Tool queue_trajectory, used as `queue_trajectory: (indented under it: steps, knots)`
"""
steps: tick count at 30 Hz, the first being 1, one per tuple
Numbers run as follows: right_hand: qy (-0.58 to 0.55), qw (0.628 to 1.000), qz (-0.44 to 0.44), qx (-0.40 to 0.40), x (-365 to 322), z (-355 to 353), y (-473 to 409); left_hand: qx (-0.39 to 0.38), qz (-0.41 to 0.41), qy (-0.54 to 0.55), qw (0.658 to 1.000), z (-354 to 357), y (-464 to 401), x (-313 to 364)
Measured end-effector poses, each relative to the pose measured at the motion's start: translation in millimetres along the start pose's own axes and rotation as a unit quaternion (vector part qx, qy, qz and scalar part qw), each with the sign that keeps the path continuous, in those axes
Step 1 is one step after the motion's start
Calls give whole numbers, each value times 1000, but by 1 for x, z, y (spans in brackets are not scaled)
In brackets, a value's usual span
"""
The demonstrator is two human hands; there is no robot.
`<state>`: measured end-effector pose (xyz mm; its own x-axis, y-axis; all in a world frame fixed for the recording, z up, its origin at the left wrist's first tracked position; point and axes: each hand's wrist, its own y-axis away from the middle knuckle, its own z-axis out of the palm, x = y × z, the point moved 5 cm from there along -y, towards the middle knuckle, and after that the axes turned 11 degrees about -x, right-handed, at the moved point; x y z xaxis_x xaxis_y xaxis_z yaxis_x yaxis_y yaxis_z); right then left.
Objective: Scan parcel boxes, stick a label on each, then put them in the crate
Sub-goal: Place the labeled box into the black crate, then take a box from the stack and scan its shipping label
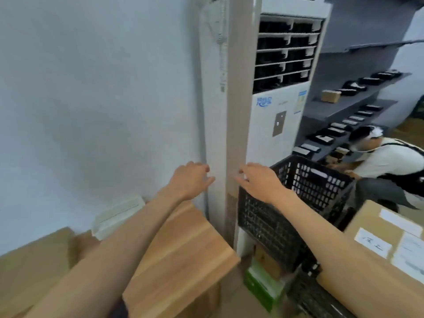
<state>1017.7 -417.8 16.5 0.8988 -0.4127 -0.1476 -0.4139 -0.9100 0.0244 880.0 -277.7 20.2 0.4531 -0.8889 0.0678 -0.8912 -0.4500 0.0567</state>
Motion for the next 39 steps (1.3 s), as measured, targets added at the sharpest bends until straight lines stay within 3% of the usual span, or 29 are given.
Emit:
queue_trajectory:
  steps: [7,15,24,34,39]
  knots:
    - [3,989,-149,-9,-250,32,-20,-6,-166,-3,986,-2,201,-190]
    - [18,963,-261,-60,-458,86,2,-27,-284,17,958,11,389,-310]
    - [42,943,-315,-100,-583,127,2,-50,-361,69,929,43,497,-383]
    - [32,918,-375,-126,-702,162,-46,-32,-426,157,891,51,538,-484]
    - [19,905,-400,-145,-759,183,-71,-22,-467,130,875,57,555,-540]
